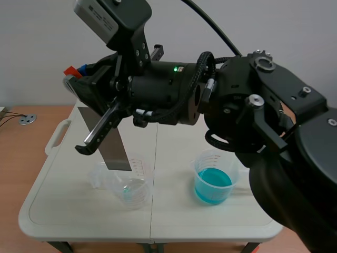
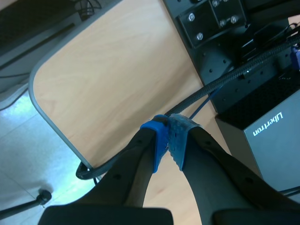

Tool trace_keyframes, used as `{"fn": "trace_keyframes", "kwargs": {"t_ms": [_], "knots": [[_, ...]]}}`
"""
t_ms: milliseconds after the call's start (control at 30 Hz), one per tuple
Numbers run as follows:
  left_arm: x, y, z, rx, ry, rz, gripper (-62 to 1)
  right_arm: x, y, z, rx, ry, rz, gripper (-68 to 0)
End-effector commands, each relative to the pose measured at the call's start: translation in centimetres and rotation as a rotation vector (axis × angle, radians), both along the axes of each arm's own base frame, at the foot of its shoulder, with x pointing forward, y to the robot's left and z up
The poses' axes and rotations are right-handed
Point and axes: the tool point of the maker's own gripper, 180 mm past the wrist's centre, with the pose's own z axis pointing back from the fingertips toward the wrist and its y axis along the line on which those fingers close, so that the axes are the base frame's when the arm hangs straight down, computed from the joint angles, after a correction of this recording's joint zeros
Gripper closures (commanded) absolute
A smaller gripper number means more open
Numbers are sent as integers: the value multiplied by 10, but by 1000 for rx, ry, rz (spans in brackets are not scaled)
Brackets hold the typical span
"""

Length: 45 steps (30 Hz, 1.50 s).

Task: Hold the metal plate by the orange handle, dip it into the blue solution, take it out and point at it, then put the plate back in the beaker on the left.
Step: 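Put the plate into the left beaker, then return to the home posture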

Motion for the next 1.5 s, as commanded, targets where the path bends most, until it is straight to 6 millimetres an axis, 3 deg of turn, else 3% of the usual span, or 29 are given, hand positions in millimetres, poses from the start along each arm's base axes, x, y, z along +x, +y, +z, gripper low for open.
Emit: {"fn": "trace_keyframes", "kwargs": {"t_ms": [0, 267, 800, 1467], "knots": [[3, -2, 1, -13, -10, 10, -15, 3, 1, 15, 35, -34, 3, -15], [1, -3, 0, -14, -3, 16, -15, 4, 1, 13, 31, -30, 2, -15], [-1, -2, -1, -8, 6, 13, -15, 12, -1, -13, 32, 42, -10, -15], [-1, -2, -1, -6, 9, 12, -15, 16, -3, -64, 65, 189, -24, -15]]}}
